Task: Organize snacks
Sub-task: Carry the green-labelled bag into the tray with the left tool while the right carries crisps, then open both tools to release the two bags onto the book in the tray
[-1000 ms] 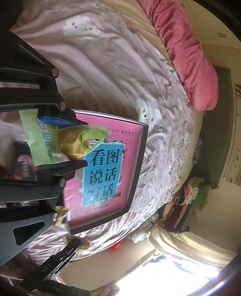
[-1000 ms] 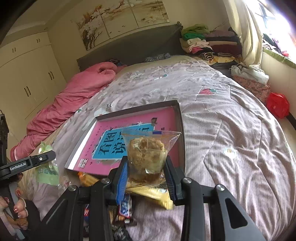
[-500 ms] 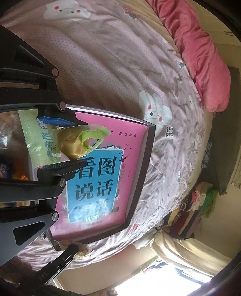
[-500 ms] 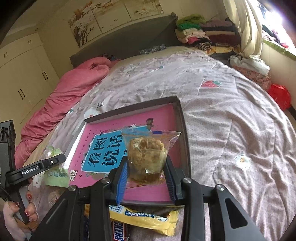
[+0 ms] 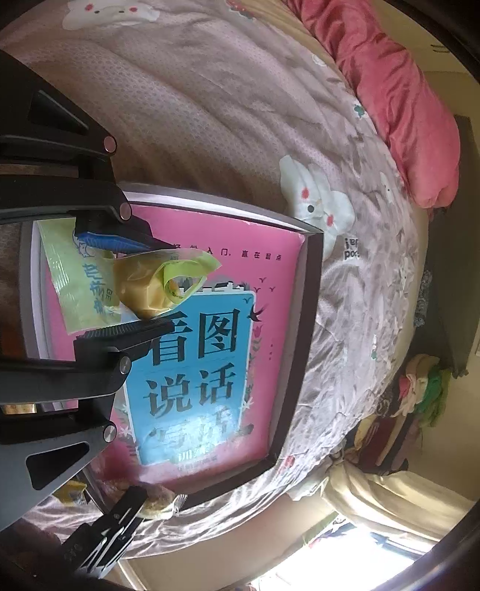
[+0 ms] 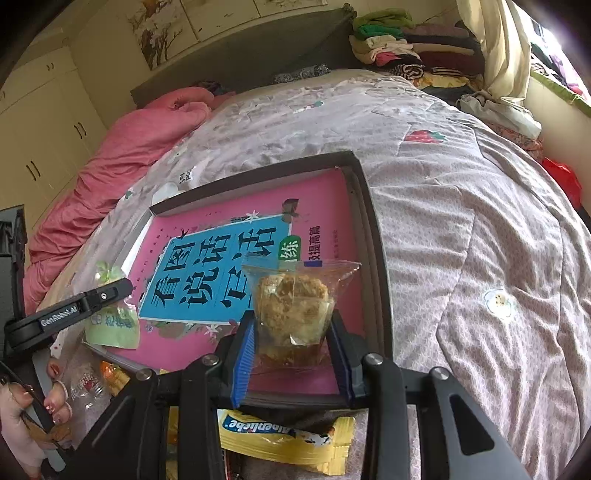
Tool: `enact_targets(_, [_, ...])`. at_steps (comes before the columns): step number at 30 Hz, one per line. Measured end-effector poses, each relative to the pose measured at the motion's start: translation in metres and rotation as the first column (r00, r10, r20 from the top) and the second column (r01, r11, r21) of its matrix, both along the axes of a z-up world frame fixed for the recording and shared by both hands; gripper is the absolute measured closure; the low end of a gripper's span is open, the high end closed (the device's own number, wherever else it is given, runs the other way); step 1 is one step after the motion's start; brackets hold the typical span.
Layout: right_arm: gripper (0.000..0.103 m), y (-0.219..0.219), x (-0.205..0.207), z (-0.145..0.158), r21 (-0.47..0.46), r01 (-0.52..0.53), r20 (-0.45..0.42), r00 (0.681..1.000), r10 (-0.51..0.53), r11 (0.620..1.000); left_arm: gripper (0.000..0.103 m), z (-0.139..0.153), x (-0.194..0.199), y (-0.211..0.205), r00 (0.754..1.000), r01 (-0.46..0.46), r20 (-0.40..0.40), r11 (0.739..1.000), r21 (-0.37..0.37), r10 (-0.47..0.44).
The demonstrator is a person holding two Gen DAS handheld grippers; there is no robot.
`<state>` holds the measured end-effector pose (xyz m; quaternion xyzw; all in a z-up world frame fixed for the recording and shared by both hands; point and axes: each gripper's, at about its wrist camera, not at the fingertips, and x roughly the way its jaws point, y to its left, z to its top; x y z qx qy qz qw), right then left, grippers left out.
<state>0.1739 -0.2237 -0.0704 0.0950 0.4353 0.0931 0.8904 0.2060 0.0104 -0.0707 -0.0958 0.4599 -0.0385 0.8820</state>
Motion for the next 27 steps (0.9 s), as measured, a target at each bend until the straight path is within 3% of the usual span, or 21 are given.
enact_targets(8, [0.064,-0.001,-0.001,0.000,-0.010,0.004,-0.007,1.000,-0.004,1.000,0.067,-0.007,0.005,0.002,1.000,0.001,-0.030,1.000,-0.023,-0.002])
enact_targets(17, [0.060,0.000,-0.004,0.001,-0.041,0.013,-0.010,1.000,-0.014,0.999,0.052,-0.006,0.002,0.006,0.999,0.006,-0.036,0.999,-0.051,-0.008])
enact_targets(27, [0.057,-0.003,-0.010,0.005,-0.032,0.020,-0.003,1.000,-0.020,0.999,0.037,0.015,-0.013,0.017,1.000,-0.015,0.010,0.998,-0.067,0.016])
